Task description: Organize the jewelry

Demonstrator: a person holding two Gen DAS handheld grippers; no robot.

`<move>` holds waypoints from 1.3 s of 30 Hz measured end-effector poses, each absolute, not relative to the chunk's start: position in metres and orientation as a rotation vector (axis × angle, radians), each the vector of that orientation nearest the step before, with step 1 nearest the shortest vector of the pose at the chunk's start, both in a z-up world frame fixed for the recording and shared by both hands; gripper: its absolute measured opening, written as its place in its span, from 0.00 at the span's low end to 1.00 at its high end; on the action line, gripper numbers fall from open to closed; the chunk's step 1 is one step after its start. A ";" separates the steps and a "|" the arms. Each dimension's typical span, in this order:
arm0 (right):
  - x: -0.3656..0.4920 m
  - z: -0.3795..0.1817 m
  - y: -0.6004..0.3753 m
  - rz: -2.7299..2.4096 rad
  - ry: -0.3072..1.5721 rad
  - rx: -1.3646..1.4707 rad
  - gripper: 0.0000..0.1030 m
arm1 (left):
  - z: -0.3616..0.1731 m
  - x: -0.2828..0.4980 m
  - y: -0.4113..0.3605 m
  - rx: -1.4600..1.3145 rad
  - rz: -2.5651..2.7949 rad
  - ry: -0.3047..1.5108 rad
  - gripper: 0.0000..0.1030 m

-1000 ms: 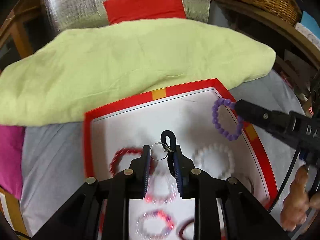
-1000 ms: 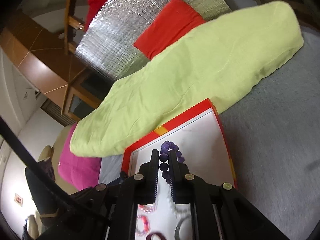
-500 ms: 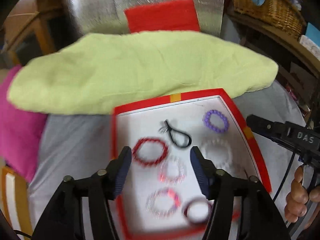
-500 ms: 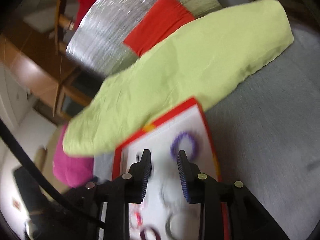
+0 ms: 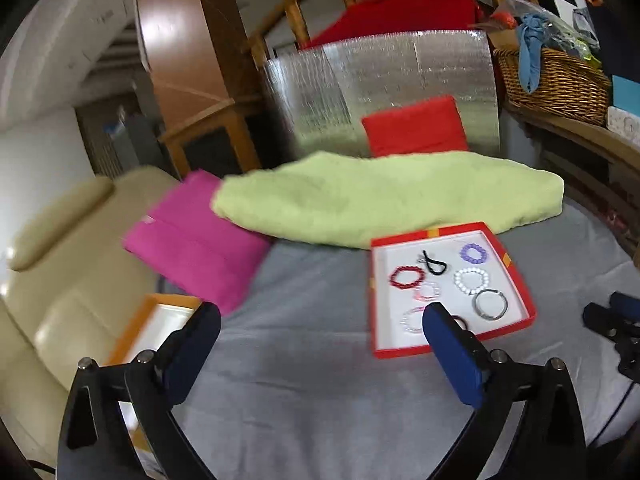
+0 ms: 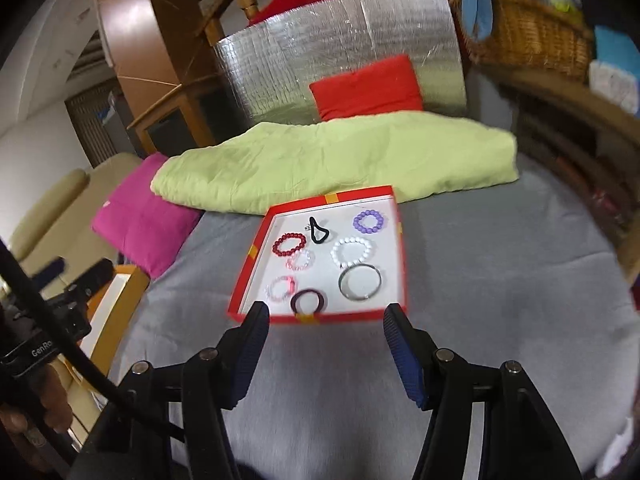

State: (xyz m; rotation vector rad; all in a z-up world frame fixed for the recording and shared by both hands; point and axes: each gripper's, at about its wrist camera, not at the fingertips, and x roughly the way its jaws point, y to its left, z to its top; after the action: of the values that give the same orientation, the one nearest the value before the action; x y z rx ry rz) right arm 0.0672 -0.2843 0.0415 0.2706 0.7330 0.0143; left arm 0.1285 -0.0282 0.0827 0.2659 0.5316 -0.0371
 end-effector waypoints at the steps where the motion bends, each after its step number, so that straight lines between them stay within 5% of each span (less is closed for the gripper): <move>1: 0.057 0.048 -0.280 -0.004 0.733 0.259 0.62 | 0.087 0.120 -0.026 0.270 -0.031 0.524 0.98; 17: -0.042 0.093 -0.230 -0.155 0.712 0.094 0.64 | 0.115 0.024 0.003 0.165 -0.084 0.530 0.98; 39: -0.056 0.086 -0.225 -0.175 0.716 0.099 0.64 | 0.113 0.011 -0.003 0.176 -0.107 0.544 0.98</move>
State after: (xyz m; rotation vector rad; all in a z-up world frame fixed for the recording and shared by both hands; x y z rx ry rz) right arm -0.0565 -0.2252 0.0864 0.0993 0.7165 -0.1745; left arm 0.0111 -0.0031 0.1134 0.1758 0.5440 -0.1065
